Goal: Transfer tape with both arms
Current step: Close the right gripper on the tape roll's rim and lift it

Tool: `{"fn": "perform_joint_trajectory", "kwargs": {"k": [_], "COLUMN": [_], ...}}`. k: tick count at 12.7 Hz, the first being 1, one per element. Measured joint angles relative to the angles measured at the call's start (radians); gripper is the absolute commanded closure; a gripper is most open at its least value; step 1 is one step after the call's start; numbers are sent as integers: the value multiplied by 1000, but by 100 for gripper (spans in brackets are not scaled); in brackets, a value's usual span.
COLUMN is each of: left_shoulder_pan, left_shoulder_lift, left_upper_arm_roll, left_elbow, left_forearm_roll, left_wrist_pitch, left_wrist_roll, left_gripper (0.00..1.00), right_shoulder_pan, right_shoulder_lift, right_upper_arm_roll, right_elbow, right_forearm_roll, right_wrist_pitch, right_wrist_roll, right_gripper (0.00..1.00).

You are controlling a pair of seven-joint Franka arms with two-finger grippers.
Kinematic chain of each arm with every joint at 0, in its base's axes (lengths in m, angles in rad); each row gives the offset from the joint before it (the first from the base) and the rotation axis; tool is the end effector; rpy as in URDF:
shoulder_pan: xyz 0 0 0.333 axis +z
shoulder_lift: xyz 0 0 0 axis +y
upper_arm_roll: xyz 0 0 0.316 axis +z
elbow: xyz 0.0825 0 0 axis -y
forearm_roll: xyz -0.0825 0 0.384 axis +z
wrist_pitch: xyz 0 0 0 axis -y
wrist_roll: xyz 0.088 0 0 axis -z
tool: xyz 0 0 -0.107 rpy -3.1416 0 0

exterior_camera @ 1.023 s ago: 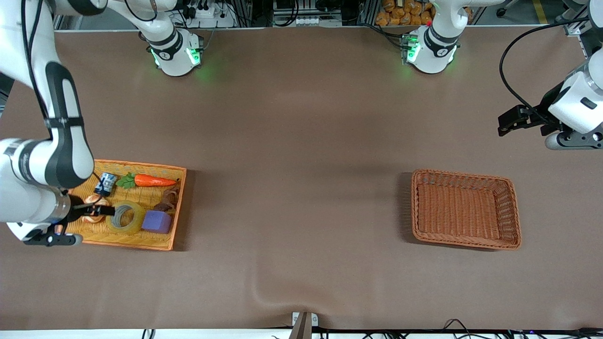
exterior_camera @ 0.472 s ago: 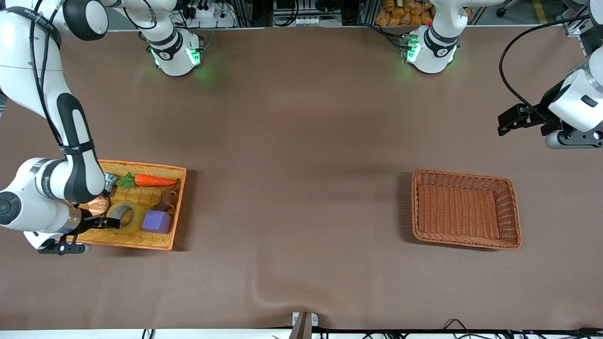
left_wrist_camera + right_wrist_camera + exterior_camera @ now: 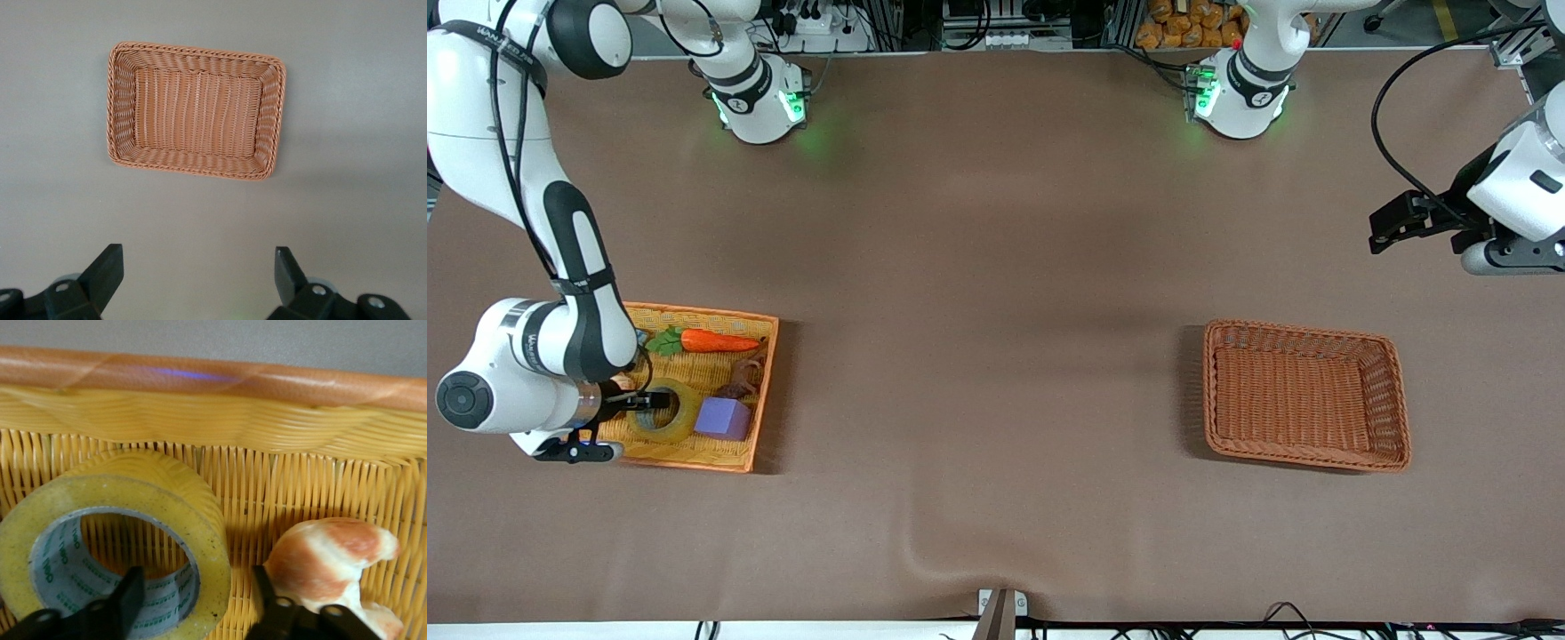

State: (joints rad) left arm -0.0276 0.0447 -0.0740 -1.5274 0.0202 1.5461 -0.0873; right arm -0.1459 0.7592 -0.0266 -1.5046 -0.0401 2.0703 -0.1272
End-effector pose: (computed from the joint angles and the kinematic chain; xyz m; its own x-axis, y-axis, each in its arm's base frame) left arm 0.5632 -0.0542 0.6178 0.9996 -0.0138 -0.0243 -0.0143 -0.9997 -0.0191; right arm 0.6812 -0.1181 0.2019 0.9801 -0.0192 -0.1974 -0.0147 -0.9996 0.0243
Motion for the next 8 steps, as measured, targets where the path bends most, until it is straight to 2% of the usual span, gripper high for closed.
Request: {"fn": "perform_joint_trajectory", "kwargs": {"k": [8], "left_shoulder_pan": [0], "left_shoulder_lift": [9], "left_upper_arm_roll": [0], "left_elbow": [-3], "left_forearm_roll": [0], "left_wrist_pitch": [0], "left_wrist_roll": [0], "left_gripper": [0], "right_shoulder_pan": [-3], "right_shoulder_lift": [-5], "right_upper_arm_roll": [-1], "right_elbow": [25], "right_forearm_roll": [0], "right_wrist_pitch": [4], "right_wrist_roll": [-41], "right_gripper": [100]}}
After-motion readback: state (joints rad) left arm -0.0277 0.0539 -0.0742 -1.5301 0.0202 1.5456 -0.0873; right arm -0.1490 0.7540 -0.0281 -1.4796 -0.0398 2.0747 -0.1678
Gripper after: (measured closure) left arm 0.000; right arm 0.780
